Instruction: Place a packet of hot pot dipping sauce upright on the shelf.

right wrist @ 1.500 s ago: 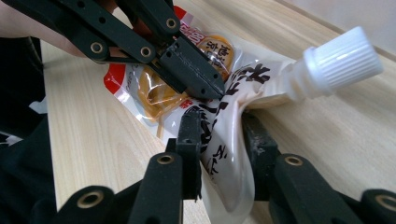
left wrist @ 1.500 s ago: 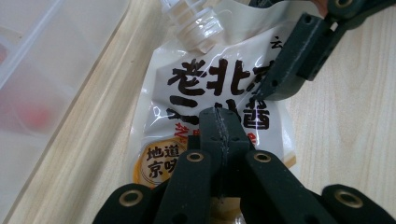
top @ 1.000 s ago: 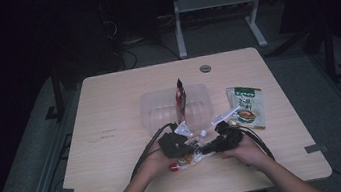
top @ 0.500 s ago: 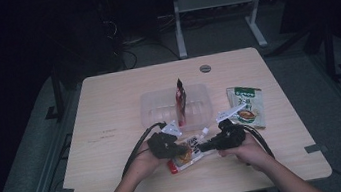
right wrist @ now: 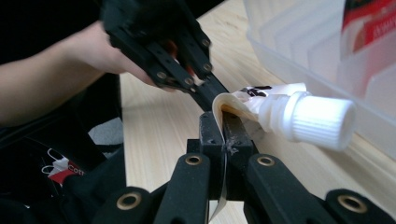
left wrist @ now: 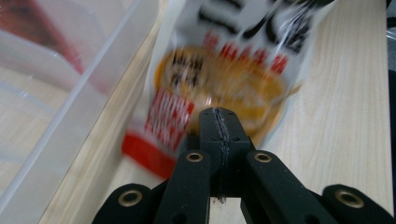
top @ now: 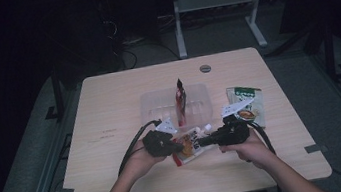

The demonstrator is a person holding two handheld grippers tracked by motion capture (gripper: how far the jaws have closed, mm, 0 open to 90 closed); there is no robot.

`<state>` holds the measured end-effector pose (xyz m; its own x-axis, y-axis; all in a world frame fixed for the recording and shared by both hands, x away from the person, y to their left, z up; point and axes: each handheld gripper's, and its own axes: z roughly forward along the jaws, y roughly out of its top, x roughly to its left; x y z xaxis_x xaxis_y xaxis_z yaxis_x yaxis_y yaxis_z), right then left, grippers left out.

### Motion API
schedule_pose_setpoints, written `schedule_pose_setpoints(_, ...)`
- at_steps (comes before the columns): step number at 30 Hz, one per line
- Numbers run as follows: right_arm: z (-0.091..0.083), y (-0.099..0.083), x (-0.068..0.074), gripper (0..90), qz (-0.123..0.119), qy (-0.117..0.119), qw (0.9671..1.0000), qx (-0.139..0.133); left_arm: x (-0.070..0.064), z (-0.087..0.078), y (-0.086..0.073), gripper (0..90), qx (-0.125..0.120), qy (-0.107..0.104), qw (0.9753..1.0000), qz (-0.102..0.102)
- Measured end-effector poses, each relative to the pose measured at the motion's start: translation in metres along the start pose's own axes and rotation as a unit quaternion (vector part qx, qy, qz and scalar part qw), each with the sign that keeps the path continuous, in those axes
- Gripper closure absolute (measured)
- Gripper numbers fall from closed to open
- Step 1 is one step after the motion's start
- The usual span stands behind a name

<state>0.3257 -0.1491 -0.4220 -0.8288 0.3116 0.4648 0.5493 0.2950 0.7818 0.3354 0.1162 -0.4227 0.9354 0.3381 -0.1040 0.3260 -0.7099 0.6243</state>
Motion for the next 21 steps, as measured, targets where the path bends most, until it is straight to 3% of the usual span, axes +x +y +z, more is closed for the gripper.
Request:
schedule_pose_setpoints(13,-0.002,0.01,0.015,90.0,-0.03,0.047,0.9981,-0.026,-0.013,0.014,0.006,89.7,0.005,-0.025,0.9995,0.017)
schedule_pose_setpoints(16,-0.003,0.011,0.016,90.0,-0.038,0.051,0.9975,-0.032,-0.019,0.018,0.011,89.7,-0.001,-0.039,0.999,0.02)
schedule_pose_setpoints(21,-0.005,0.012,0.018,90.0,-0.043,0.05,0.9974,-0.028,-0.021,0.016,0.011,89.0,0.005,-0.033,0.9991,0.027)
